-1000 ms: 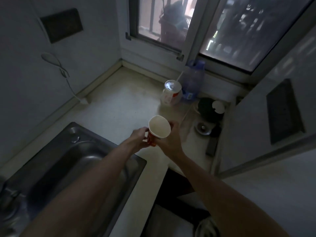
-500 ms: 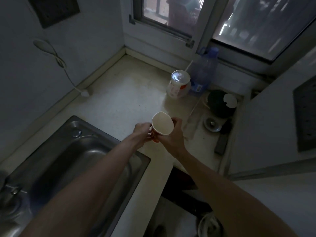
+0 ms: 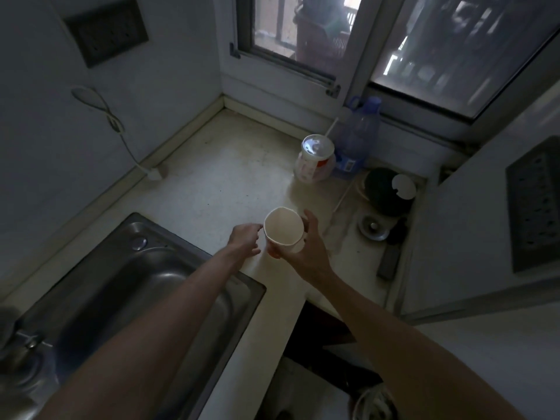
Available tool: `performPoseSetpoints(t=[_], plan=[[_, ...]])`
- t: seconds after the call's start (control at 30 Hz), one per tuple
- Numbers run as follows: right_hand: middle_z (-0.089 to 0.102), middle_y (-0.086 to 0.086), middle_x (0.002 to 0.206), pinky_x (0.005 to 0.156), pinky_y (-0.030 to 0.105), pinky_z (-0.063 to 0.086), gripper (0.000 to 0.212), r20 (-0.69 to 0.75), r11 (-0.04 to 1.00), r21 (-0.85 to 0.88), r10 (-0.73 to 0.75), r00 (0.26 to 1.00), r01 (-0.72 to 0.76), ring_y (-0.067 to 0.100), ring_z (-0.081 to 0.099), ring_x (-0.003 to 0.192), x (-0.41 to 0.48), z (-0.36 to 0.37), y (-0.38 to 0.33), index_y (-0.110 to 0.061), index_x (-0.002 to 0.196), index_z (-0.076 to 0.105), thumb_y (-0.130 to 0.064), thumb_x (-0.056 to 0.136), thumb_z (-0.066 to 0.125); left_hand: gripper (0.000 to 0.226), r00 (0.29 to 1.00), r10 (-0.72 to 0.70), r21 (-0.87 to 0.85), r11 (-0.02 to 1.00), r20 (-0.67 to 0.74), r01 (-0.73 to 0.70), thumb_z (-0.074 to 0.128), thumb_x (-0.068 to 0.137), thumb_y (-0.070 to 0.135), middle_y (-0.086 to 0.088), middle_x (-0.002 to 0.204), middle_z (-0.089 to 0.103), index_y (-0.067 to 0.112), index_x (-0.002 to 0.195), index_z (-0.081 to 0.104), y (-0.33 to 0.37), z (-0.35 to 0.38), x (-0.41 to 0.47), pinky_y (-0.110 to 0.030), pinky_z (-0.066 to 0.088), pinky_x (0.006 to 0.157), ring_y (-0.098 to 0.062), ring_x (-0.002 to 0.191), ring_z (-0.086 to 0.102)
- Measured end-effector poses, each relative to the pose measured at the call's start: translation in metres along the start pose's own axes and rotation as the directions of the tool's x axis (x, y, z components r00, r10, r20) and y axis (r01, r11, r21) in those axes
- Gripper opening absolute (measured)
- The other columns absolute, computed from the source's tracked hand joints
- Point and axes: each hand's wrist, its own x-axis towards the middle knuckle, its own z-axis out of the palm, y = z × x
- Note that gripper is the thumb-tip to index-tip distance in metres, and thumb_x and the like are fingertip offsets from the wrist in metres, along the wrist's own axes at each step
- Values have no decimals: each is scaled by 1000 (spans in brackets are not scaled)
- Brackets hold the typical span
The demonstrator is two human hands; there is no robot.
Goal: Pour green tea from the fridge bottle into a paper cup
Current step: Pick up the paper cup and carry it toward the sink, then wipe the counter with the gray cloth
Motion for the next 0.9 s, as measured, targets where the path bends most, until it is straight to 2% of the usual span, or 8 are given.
performPoseSetpoints(t=[0.1, 0.17, 0.23, 0.37, 0.5, 0.6, 0.73, 0.9], plan=[[41, -1, 145, 101, 29, 43, 100, 49, 999, -32, -8, 999, 9, 13, 44, 125, -3, -14, -14, -23, 149, 19, -45, 74, 80, 24, 978, 203, 279, 943, -42, -183, 41, 99, 19, -8, 86, 53, 10, 83, 57, 3, -9, -10, -36, 46, 74, -29, 92, 52], [35, 0, 152, 107, 34, 38, 88, 62, 999, -50, -1, 998, 4, 17, 40, 132, -6, -22, -26, -25, 151, 17, -47, 84, 70, 29, 939, 343, 543, 795, -33, -271, 39, 99, 22, -16, 105, 57, 3, 106, 60, 5, -15, -21, -35, 44, 80, -30, 103, 53], [29, 0, 157, 113, 41, 33, 78, 68, 996, -90, -14, 998, 21, 19, 35, 139, -10, -29, -41, -26, 153, 16, -50, 91, 58, 41, 911, 412, 679, 675, -22, -289, 39, 100, 27, -20, 132, 48, 0, 129, 49, 11, -21, -30, -38, 42, 93, -31, 119, 48], [25, 2, 159, 117, 48, 27, 64, 85, 959, -264, -82, 993, 102, 22, 28, 144, -15, -43, -70, -21, 154, 20, -44, 99, 44, 47, 895, 446, 777, 566, -7, -276, 35, 99, 36, -20, 140, 40, 4, 133, 42, 29, -28, -52, -42, 42, 96, -32, 122, 44], [37, 9, 152, 112, 47, 35, 58, 126, 885, -446, -89, 988, 136, 28, 37, 139, -17, -57, -102, -15, 149, 28, -41, 99, 43, 49, 856, 517, 864, 426, 10, -268, 32, 97, 42, -18, 136, 44, 6, 129, 43, 46, -41, -78, -45, 40, 97, -31, 119, 46], [39, 16, 148, 110, 48, 35, 58, 155, 855, -500, -66, 986, 136, 35, 39, 134, -25, -66, -133, -12, 149, 29, -38, 99, 44, 50, 823, 568, 900, 353, 11, -255, 31, 96, 44, -18, 134, 46, 7, 127, 43, 54, -56, -106, -45, 39, 97, -31, 118, 47], [38, 15, 149, 108, 46, 34, 58, 201, 777, -587, -136, 970, 230, 34, 39, 134, -48, -74, -167, -13, 150, 27, -41, 100, 40, 56, 791, 611, 931, 303, -25, -204, 30, 96, 46, -18, 139, 43, 6, 134, 41, 58, -76, -145, -47, 36, 101, -33, 124, 44], [38, 11, 149, 108, 44, 32, 58, 301, 734, -589, -189, 935, 338, 31, 35, 136, -89, -83, -205, -14, 149, 25, -45, 101, 35, 55, 741, 664, 947, 290, -96, -137, 31, 96, 45, -17, 138, 46, 6, 134, 41, 53, -96, -195, -44, 37, 101, -31, 123, 45]])
